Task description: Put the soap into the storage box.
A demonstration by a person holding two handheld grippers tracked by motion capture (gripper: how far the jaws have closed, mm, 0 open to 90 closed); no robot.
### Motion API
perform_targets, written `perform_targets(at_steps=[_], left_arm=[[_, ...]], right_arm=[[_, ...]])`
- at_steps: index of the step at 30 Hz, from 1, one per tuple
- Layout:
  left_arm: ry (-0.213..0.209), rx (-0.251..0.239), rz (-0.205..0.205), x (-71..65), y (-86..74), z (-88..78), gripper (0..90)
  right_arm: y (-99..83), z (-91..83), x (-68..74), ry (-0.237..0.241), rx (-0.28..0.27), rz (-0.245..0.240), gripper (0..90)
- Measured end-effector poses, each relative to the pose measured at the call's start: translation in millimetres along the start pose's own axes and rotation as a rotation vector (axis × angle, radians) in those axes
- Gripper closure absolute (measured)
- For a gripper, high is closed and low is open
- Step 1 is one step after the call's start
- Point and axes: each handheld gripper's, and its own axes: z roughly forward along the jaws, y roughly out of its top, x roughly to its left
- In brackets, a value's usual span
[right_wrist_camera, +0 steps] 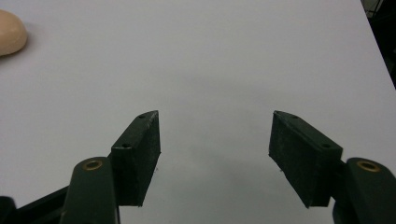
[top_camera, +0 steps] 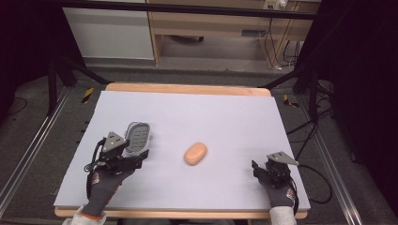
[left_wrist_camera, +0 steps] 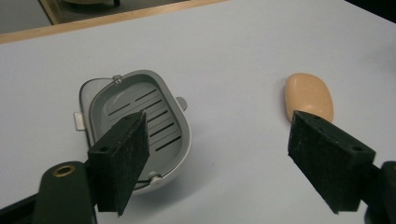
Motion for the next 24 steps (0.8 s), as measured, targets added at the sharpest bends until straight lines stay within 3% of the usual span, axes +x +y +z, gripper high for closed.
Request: perform_targets(at_steps=[24], left_arm=[[-0.058, 0.055, 0.076, -36.5, 29.6, 34.8, 18.6]], right_arm=[[1.5, 0.2, 1.7, -0.014, 0.005, -0.01, 32.9]])
